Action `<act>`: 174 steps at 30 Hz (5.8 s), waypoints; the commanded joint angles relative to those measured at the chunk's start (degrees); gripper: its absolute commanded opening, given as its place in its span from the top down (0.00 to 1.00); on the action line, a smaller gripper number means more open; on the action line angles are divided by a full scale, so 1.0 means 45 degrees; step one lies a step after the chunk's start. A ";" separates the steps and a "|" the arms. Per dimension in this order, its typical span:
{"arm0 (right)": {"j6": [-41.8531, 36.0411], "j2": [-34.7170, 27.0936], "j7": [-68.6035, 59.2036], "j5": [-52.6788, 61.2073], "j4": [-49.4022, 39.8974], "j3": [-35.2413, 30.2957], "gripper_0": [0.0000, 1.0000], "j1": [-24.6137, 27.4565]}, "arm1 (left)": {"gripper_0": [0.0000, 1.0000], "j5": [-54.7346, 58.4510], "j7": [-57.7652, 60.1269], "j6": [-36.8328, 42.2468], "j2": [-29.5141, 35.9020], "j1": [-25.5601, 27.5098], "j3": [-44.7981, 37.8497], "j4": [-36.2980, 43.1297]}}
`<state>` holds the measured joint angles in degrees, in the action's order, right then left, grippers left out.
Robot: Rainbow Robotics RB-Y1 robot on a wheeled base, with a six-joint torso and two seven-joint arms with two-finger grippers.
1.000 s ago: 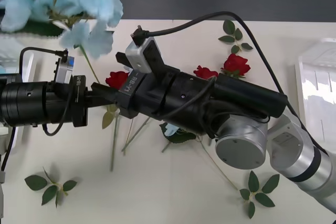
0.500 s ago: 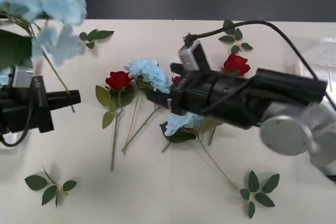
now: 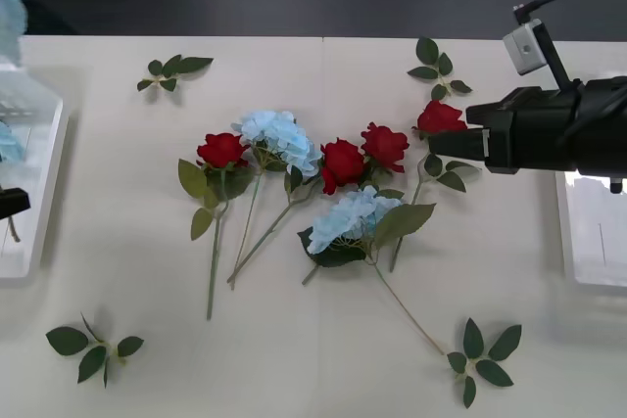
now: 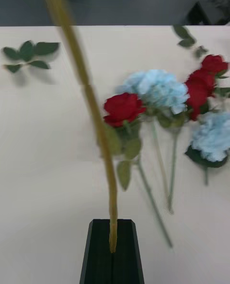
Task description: Put the red flowers into the right box and the blue flowers into the left box
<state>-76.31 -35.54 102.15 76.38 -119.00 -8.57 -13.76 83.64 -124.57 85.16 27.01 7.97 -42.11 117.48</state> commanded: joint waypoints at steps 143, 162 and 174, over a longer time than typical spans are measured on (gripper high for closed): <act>-0.2242 0.2156 -0.1880 -0.9688 0.5409 0.1202 0.02 -0.2704 | 0.00 -1.5110 1.0983 -0.0311 -0.2115 -0.7337 1.0784 -0.5091; -0.0308 0.2468 -0.1763 -0.9727 0.8046 0.2491 0.02 -0.3114 | 0.00 -1.6672 1.0729 -0.0916 -0.3384 -0.7356 1.1487 -0.6029; 0.0551 0.3015 -0.1587 -0.9258 0.8788 0.2198 0.03 -0.3857 | 0.00 -1.7551 1.0651 -0.1326 -0.3912 -0.7454 1.1975 -0.6634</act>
<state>-74.50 -22.23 92.13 32.68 -78.16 1.25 -29.97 5.12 -75.77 79.86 8.92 -23.97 10.02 87.02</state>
